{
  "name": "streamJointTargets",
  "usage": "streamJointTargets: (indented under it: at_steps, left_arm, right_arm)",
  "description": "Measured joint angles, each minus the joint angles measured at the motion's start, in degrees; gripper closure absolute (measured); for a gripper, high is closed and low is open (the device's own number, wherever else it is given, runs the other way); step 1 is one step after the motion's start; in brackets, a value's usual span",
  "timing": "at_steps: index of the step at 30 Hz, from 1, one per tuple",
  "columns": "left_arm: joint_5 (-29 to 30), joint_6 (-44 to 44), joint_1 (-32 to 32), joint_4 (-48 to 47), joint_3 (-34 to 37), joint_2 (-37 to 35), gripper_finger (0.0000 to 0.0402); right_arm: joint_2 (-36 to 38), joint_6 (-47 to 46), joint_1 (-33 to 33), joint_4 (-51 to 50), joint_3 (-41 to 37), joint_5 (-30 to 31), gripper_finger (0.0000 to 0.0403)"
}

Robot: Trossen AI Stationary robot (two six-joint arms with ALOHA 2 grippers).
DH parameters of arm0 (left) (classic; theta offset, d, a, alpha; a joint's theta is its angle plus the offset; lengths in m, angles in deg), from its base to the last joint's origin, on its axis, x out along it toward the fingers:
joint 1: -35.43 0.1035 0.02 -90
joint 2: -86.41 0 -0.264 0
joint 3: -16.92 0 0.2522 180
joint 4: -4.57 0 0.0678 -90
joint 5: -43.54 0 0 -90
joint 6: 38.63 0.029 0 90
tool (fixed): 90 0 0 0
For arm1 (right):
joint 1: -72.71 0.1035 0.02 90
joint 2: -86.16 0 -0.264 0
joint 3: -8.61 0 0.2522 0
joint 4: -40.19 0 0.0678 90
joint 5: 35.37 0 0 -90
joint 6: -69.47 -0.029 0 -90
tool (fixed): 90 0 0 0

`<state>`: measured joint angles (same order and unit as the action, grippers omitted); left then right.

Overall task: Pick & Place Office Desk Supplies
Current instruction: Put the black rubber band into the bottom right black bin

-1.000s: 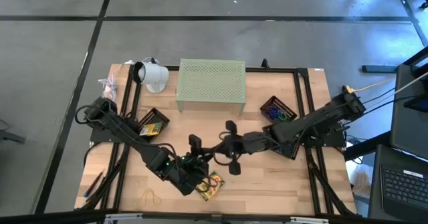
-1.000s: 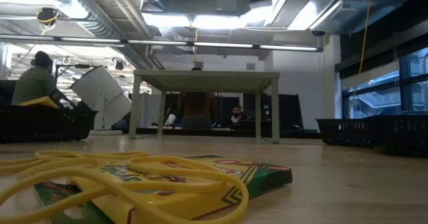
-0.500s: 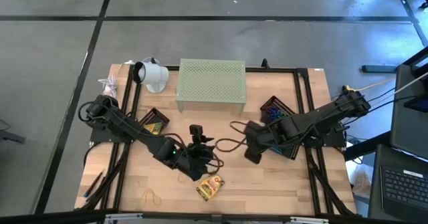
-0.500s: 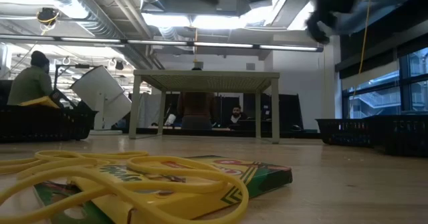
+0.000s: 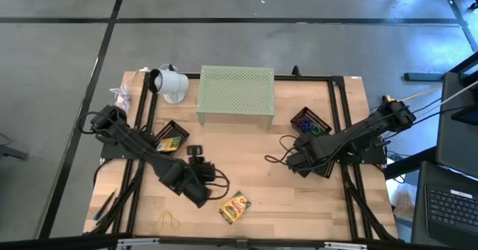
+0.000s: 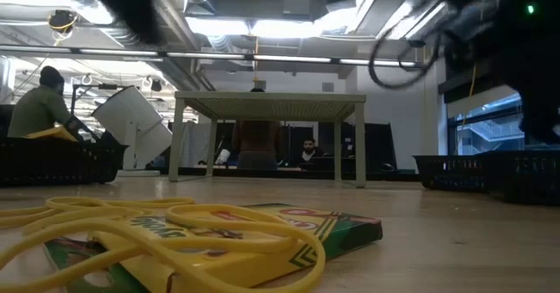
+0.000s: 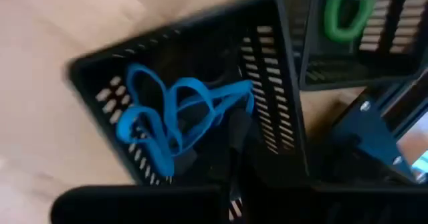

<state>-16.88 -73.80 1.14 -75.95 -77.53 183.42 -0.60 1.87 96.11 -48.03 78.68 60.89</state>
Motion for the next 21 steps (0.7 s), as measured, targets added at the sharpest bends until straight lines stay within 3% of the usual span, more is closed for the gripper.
streamJointTargets:
  at_steps: [6,12,16,21]
  left_arm:
    - [-18.3,-12.12,-3.82,-3.68,1.69,-0.12,0.0257]
    - [-30.66,-20.83,-7.3,2.69,9.21,-0.11,0.023]
    - [-35.11,-19.94,-8.61,9.07,15.04,-0.11,0.0209]
    - [-35.54,-13.19,-13.38,21.85,21.25,-0.08,0.02]
  right_arm:
    - [0.0,-2.51,0.02,2.25,-2.38,-0.72,0.038]
    - [0.0,-4.37,0.02,2.71,-2.38,-0.72,0.0313]
    - [0.0,-5.47,0.02,2.93,-2.38,-0.71,0.0255]
    - [0.0,-5.48,0.02,3.46,-2.38,-0.72,0.0198]
